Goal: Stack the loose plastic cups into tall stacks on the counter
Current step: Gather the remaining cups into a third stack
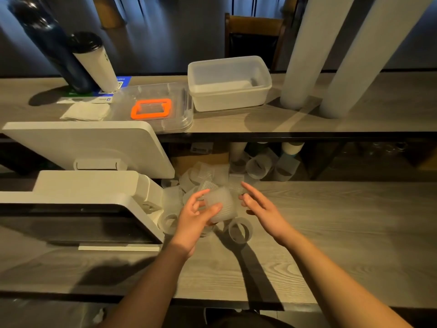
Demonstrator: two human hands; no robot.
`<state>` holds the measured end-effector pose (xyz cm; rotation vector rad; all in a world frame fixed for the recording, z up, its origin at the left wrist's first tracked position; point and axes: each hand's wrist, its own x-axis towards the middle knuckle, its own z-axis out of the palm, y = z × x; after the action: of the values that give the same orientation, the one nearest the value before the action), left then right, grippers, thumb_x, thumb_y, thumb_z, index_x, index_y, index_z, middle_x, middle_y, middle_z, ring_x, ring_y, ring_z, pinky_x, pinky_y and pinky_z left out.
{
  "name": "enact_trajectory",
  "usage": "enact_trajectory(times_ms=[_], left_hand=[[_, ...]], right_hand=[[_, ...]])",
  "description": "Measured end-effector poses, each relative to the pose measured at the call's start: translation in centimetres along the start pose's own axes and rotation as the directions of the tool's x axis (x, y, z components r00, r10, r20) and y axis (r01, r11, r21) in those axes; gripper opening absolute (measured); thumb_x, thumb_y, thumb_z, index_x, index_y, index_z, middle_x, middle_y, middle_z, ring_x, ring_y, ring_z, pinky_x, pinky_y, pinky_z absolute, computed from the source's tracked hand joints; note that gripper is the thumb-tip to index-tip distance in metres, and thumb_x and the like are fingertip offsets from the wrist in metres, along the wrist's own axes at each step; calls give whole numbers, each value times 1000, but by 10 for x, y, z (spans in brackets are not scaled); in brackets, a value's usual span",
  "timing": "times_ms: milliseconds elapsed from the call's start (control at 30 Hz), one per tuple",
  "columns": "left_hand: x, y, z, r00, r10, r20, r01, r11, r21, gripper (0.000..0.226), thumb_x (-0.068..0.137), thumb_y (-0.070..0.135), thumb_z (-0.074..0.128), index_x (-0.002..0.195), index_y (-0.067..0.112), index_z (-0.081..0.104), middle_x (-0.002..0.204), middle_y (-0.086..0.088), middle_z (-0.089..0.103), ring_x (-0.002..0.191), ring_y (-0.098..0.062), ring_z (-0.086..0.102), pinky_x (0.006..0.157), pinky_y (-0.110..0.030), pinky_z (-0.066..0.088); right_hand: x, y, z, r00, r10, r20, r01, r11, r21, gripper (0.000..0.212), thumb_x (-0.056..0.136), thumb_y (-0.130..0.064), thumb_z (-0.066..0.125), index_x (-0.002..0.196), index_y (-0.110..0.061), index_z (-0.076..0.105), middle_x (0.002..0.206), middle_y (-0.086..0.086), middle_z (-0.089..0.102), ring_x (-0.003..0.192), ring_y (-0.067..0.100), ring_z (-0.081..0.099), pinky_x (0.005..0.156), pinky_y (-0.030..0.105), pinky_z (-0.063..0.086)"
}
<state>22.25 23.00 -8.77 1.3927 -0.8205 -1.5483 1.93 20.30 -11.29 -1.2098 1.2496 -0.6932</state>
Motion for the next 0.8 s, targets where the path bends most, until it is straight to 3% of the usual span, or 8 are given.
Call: enact_trajectory(times_ms=[167,333,400,500,567,667,733,800], left_hand=[[5,-13,-14,997,-61,-56,55,994,-99,59,72,25,74,128,27,57,118,-1,70,105,-16,68,97,-42,53],[5,-19,-19,987,-113,-111,93,982,-167,46,78,14,73,120,26,58,119,-9,64,109,-27,64,100,-49,51],[3,-20,-20,987,-115,-113,96,982,-162,39,85,9,69,117,27,58,120,-9,63,111,-29,62,97,-49,53],[0,-18,-22,989,-110,-103,94,984,-149,37,88,7,66,118,27,57,119,-7,61,110,-27,61,95,-48,54],[-1,-17,-23,989,-103,-104,87,985,-146,37,89,6,66,118,27,56,119,-7,62,109,-26,61,94,-48,54],[-1,-18,-27,990,-104,-98,89,986,-141,40,89,10,67,122,29,56,120,-6,63,108,-25,62,96,-49,53],[-1,-19,-28,992,-96,-87,84,988,-128,43,86,14,69,124,30,56,119,-5,64,107,-24,64,96,-50,53],[-3,-20,-27,994,-94,-58,87,990,-113,52,79,22,72,127,29,55,121,-5,65,108,-24,65,97,-50,53]], right_hand=[[13,56,-2,971,141,-194,-201,919,-338,86,81,-62,69,151,-26,36,141,4,52,121,15,52,98,31,48],[15,94,11,982,189,-15,-146,708,-691,116,66,-59,82,157,-22,20,162,0,26,148,22,25,120,43,29],[18,100,19,985,172,15,-105,666,-738,118,65,-56,84,157,-23,18,161,-2,27,146,21,27,118,44,31],[21,109,28,993,115,-5,-72,588,-805,99,74,-44,82,153,-24,26,150,-2,41,135,21,42,111,40,39],[18,112,31,994,91,-56,-102,649,-754,83,77,-39,80,145,-24,35,140,-2,48,125,18,49,106,36,44],[8,105,30,974,142,-179,-208,874,-439,75,76,-28,83,138,-20,42,126,-3,54,110,14,55,93,26,50],[2,95,25,957,157,-243,-216,946,-241,75,77,-22,82,139,-19,41,121,-2,54,101,8,56,79,15,48],[-5,84,17,947,150,-283,-176,982,-70,74,81,-21,80,143,-23,39,123,1,53,102,10,56,75,15,48]])
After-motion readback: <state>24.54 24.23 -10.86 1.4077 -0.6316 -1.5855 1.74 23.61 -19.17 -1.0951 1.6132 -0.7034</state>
